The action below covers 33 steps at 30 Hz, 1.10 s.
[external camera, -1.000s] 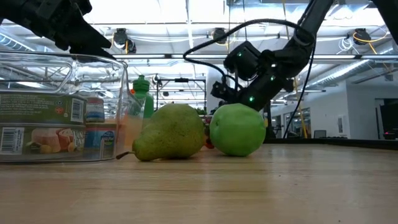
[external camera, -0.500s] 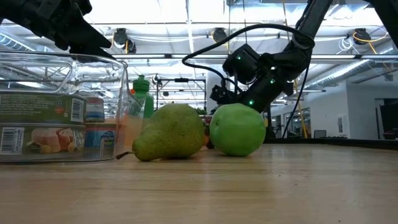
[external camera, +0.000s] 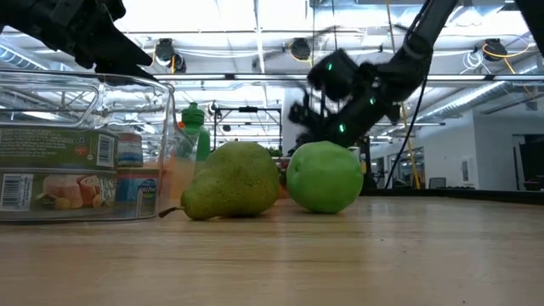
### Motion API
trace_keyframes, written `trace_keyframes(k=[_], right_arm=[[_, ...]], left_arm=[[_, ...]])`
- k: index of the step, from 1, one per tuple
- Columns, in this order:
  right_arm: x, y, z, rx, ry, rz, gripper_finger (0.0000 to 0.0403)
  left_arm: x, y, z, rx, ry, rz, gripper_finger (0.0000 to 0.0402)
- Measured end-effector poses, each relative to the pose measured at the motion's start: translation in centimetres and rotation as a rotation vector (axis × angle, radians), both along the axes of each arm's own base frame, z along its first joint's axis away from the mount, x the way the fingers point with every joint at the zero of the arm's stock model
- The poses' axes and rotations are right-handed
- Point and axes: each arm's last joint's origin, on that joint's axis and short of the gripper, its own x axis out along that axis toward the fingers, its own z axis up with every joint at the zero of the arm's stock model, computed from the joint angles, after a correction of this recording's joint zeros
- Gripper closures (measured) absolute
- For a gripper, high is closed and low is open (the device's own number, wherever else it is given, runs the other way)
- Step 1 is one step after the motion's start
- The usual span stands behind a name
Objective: Pick & Place Food Item
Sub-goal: Put the red grape into the top transparent bin, then put the red and green bell peppers into the top transparent bin
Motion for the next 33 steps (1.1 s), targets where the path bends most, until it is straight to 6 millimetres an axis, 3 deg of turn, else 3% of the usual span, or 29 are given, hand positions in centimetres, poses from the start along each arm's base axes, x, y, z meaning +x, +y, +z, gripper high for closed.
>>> trace_keyframes(k=[5,10,15,19,25,29,33], right_arm=[[-1.2,-0.6,4.4,-0.073,-0.086,0.003,0.0393],[-3.6,-3.3,7.8,-0.140,-0.109,-0.131,0.0398],[-6.0,-6.7,8.0,-0.097,-0.042,-0.280,0.0383],[-6.9,-7.9,7.8,0.005,-0.051,-0.313,0.0327],[-7.0,-8.0,7.8,0.051,-0.066,-0.347,0.0215],[-6.7,-7.6,7.8,0.059,-0.073,-0.324,0.0167],[-5.5,-5.4,7.9,0.123,-0.098,-0.091,0.0151]], left_arm=[[0.0,0.0,0.0,0.002,0.001,-0.001,0.0005],[0.0,0.0,0.0,0.003,0.000,0.002,0.0005],[0.0,0.0,0.0,0.003,0.001,0.000,0.0005],[0.0,0.0,0.0,0.001,0.001,0.000,0.0005],[0.0,0.0,0.0,0.001,0.001,0.000,0.0005],[0.0,0.0,0.0,0.000,0.001,0.000,0.0005],[0.0,0.0,0.0,0.000,0.001,0.000,0.0005]])
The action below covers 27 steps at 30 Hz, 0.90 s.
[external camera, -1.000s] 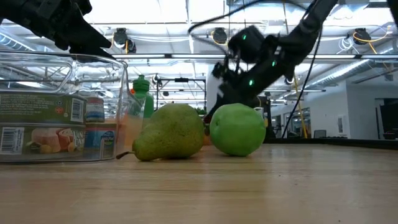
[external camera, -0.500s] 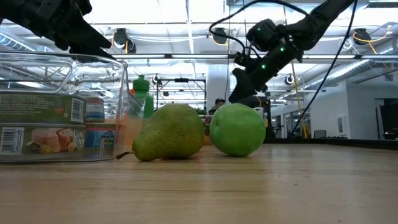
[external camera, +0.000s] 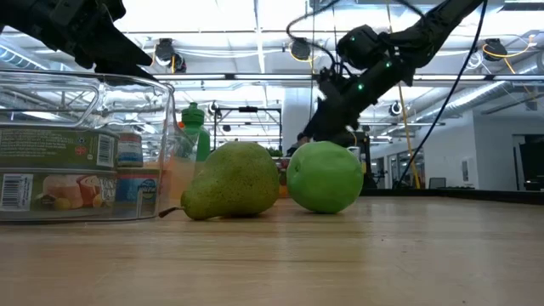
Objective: Pick & Place Food Item
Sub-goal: Put the red and green bell peppers into the top transparent bin
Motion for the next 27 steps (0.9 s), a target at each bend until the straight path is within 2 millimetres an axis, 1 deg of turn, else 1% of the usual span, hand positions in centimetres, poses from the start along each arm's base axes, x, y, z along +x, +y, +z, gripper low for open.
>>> trace_keyframes(k=[3,7,9,11,13,15,18,23,27], right_arm=[[1.5,3.2,-0.1,0.024,-0.031,0.170,0.0154],[3.2,7.5,-1.8,-0.027,0.030,0.257,0.0165],[4.1,9.0,-2.7,-0.059,0.036,0.282,0.0169],[4.6,10.1,-3.8,-0.069,0.054,0.301,0.0174],[5.3,10.5,-4.7,-0.079,0.039,0.307,0.0178],[5.5,10.6,-5.7,-0.075,0.057,0.310,0.0182],[5.9,10.4,-6.7,-0.074,0.065,0.309,0.0187],[6.0,9.9,-7.2,-0.069,0.072,0.295,0.0197],[5.9,9.7,-7.2,-0.069,0.076,0.287,0.0215]], left_arm=[[0.0,0.0,0.0,0.000,-0.001,0.000,0.0005],[0.0,0.0,0.0,-0.003,-0.002,0.001,0.0005],[0.0,0.0,0.0,-0.006,-0.003,0.002,0.0005],[0.0,0.0,0.1,-0.007,-0.009,0.002,0.0005],[0.0,0.0,0.1,-0.007,-0.009,0.002,0.0005],[0.0,0.0,0.1,-0.009,-0.016,0.003,0.0005],[0.0,0.0,0.1,-0.013,-0.016,0.003,0.0005],[0.0,0.0,0.0,-0.024,-0.006,0.008,0.0005],[0.0,0.0,0.0,-0.024,-0.004,0.008,0.0005]])
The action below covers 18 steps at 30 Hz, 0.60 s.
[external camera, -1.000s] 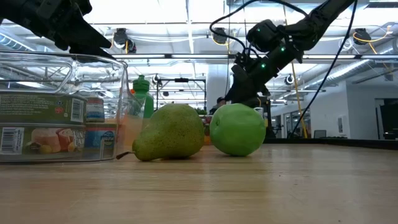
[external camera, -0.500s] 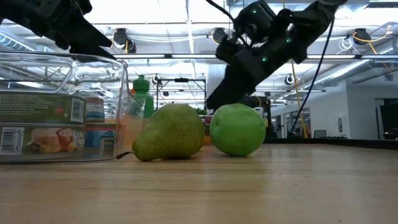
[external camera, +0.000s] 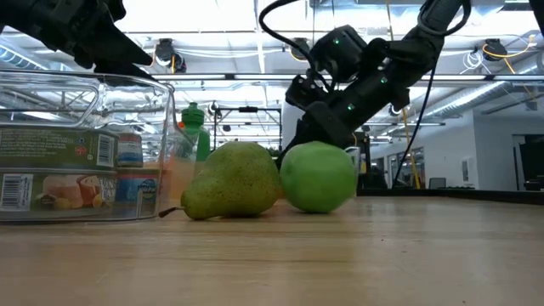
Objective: Pick & Place Food Item
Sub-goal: Put the red and green bell peppers into the top transparent bin
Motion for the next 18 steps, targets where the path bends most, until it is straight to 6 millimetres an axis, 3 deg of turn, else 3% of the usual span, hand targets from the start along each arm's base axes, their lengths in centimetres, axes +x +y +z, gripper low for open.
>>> trace_keyframes(k=[18], right_arm=[[-0.15,-0.12,-0.20,-0.015,0.025,0.011,0.0345]], left_arm=[[0.00,0.00,0.01,0.000,-0.001,0.000,0.0005]])
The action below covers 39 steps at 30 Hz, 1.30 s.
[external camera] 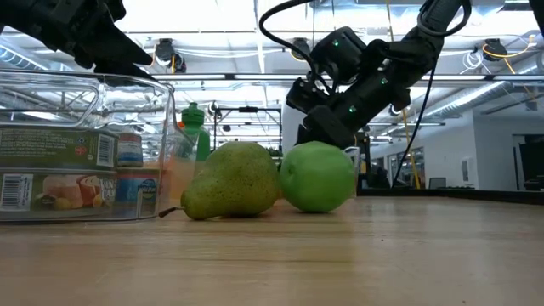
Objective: Pick & Place Food Item
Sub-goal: Put the red and green bell peppers into the top transparent bin
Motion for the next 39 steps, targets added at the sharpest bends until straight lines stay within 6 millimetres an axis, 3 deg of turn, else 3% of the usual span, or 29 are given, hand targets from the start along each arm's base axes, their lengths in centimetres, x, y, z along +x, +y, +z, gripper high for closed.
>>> trace_keyframes(k=[7,12,21,30,34,39], right_arm=[[0.0,0.0,0.0,-0.013,0.002,0.009,0.0385],[-0.1,0.0,0.3,-0.017,-0.004,0.009,0.0390],[-1.7,-0.6,6.8,-0.134,-0.181,0.006,0.0391],[-6.0,-3.9,12.8,-0.567,-0.036,-0.330,0.0391],[-7.5,-6.4,14.6,-0.576,0.124,-0.396,0.0390],[-9.0,-9.6,14.2,-0.542,0.324,-0.447,0.0390]], left_arm=[[0.0,0.0,0.0,-0.001,-0.001,0.000,0.0005],[0.0,0.0,0.0,-0.005,-0.002,0.002,0.0005],[0.0,0.0,0.0,-0.002,-0.002,0.001,0.0005],[0.0,0.0,0.0,-0.001,-0.001,0.001,0.0005],[0.0,0.0,0.0,0.000,-0.003,0.001,0.0005],[0.0,0.0,0.1,0.000,-0.007,0.001,0.0005]])
